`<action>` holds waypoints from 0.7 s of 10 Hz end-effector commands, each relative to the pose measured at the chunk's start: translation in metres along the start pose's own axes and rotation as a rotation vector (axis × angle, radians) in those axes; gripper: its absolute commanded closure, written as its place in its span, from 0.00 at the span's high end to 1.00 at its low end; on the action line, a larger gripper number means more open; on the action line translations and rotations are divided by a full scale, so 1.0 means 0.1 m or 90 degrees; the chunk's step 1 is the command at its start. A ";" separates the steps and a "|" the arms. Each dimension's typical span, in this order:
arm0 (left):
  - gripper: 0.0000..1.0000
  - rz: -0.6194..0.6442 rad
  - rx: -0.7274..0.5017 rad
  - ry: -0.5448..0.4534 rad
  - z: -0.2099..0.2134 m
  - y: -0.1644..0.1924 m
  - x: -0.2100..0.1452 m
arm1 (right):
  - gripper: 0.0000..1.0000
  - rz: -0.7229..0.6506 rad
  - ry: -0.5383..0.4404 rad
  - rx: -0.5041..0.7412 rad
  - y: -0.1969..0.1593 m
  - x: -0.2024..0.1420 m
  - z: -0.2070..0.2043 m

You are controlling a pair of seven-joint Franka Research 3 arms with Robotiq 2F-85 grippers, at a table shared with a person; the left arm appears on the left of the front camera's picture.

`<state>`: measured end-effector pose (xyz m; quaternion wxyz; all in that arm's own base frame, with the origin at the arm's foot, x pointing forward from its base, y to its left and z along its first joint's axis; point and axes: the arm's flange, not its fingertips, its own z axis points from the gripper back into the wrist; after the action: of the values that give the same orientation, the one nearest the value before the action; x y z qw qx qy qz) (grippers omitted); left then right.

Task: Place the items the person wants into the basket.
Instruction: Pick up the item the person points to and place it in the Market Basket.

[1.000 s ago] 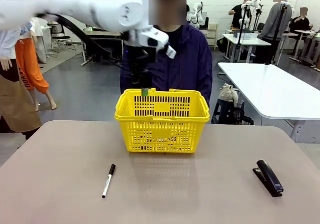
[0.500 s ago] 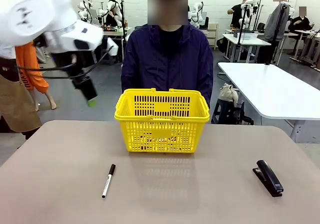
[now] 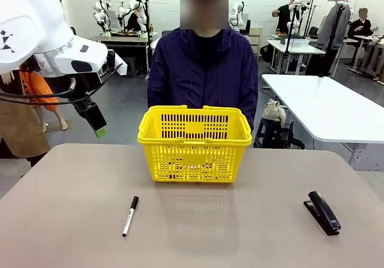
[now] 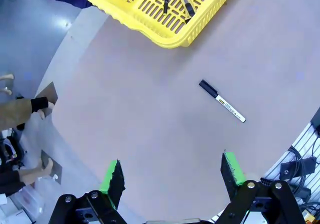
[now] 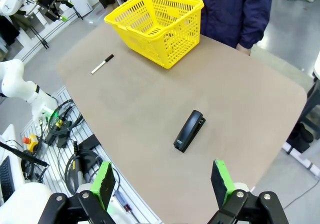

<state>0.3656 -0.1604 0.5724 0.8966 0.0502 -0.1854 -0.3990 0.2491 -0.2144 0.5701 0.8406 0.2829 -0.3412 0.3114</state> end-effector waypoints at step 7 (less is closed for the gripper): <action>1.00 -0.005 0.003 -0.002 0.07 -0.04 -0.02 | 1.00 0.008 -0.024 0.011 -0.01 0.02 0.00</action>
<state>0.3614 -0.1626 0.5765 0.8939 0.0512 -0.1894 -0.4030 0.2491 -0.2144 0.5702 0.8406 0.2829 -0.3412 0.3114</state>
